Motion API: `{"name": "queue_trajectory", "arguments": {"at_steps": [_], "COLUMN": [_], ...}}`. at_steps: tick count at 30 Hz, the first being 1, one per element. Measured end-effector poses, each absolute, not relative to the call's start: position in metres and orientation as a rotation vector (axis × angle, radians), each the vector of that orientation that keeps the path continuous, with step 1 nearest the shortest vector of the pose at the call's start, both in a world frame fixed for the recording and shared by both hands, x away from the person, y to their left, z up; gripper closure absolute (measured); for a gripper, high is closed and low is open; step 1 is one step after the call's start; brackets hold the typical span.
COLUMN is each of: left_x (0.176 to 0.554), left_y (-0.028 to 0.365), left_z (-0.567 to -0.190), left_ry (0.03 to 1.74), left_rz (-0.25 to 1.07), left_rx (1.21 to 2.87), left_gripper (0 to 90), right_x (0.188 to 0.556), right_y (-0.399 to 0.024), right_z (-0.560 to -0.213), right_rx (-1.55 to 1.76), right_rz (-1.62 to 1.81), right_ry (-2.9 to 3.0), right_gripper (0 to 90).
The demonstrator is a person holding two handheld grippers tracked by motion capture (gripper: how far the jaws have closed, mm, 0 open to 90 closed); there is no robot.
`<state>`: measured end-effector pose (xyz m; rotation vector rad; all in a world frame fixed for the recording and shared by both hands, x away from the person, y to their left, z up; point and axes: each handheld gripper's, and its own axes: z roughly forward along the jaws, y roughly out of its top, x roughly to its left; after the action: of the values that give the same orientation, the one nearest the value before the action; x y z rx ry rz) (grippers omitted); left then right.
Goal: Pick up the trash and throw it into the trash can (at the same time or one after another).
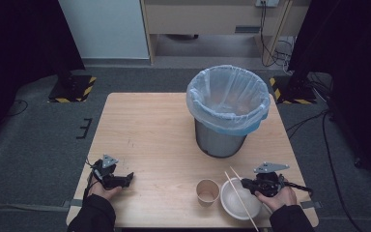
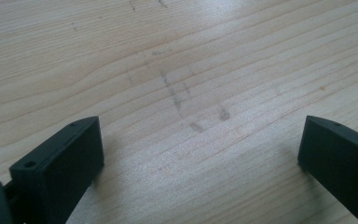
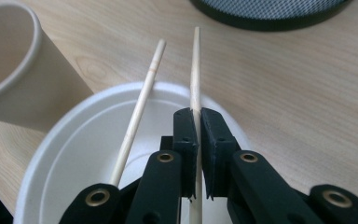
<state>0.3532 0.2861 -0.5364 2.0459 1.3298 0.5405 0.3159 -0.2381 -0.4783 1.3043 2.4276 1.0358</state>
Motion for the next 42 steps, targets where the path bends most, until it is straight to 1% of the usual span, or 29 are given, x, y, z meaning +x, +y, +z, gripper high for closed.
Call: {"name": "queue_trajectory", "arguments": {"at_steps": [9, 10, 18, 32, 42], "left_x": [0.353, 0.353, 0.353, 0.353, 0.353], "left_y": [0.286, 0.286, 0.286, 0.286, 0.286], "left_z": [-0.536, -0.536, -0.536, -0.536, -0.536], "left_ry": [1.331, 1.331, 1.331, 1.331, 1.331], "left_rz": [0.541, 0.541, 0.54, 0.54, 0.541], "left_rx": [2.045, 2.045, 2.045, 2.046, 2.046], "left_gripper": [0.0, 0.0, 0.0, 0.0, 0.0], "right_x": [0.319, 0.319, 0.316, 0.307, 0.304], "right_y": [-0.251, -0.254, -0.263, -0.263, -0.266], "right_z": [-0.462, -0.458, -0.439, -0.414, -0.389], "right_rx": [1.316, 1.306, 1.244, 1.123, 1.066], "right_rz": [1.248, 1.306, 1.461, 1.624, 1.751], "right_ry": [2.3, 2.264, 2.129, 2.071, 1.976], "right_gripper": [85.7, 85.7, 85.7, 85.7, 85.7]}}
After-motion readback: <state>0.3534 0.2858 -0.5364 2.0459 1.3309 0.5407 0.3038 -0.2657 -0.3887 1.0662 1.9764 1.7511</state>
